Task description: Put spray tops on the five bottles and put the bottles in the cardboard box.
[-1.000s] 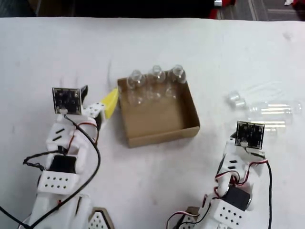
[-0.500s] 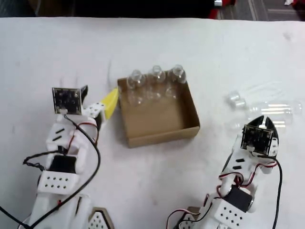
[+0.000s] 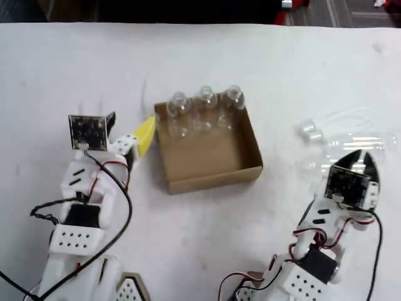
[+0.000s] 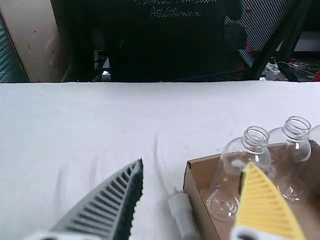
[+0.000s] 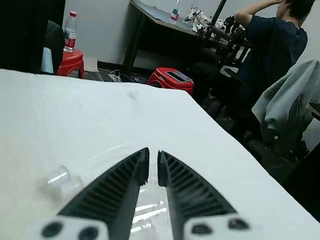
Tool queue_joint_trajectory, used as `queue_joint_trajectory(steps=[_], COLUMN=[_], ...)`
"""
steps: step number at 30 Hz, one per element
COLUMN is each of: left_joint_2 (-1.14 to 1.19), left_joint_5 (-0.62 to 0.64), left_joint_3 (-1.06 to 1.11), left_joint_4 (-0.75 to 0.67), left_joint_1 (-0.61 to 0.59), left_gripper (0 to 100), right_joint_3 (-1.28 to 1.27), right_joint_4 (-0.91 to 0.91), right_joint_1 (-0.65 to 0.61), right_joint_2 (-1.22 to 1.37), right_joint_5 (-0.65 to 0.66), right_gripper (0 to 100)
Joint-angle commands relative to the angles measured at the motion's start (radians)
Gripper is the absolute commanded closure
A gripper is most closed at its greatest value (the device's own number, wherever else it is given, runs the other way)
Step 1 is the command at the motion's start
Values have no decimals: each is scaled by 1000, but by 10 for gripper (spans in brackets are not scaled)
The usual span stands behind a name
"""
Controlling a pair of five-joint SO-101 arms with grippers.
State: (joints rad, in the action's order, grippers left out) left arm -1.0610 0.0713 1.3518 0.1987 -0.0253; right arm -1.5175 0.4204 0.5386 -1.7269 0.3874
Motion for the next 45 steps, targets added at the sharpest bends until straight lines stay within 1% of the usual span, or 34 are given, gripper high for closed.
queue_joint_trajectory(steps=[1,5,9,12,15,21,24,27,29,32,35,37,41,45], left_joint_2=[-31,-31,-31,-31,-31,-28,-27,-27,-27,-27,-27,-27,-27,-27], left_joint_5=[-9,-9,-9,-9,-9,-9,-9,-9,-9,-9,-9,-9,-9,-9], left_joint_3=[-8,-8,-8,-8,-6,-5,-5,-5,-5,-5,-5,-5,-5,-5], left_joint_4=[-25,-25,-25,-25,-25,-25,-25,-25,-25,-25,-25,-25,-25,-25], left_joint_1=[-2,-2,-2,-2,-2,-2,-2,-2,-2,-2,-2,-2,-2,-2], left_gripper=[707,707,707,707,707,707,707,707,707,707,707,707,707,707], right_joint_3=[176,244,278,330,425,697,799,867,891,891,890,890,884,824], right_joint_4=[125,194,285,343,369,469,516,587,650,728,771,802,857,802], right_joint_1=[-13,-50,-111,-136,-134,-111,-102,-108,-139,-182,-205,-219,-231,-229], right_joint_2=[7,7,15,87,237,674,869,1013,1082,1141,1181,1199,1244,1262], right_joint_5=[17,35,153,219,256,334,394,496,592,753,864,910,954,1002], right_gripper=[980,980,980,980,980,980,979,976,949,879,820,807,807,807])
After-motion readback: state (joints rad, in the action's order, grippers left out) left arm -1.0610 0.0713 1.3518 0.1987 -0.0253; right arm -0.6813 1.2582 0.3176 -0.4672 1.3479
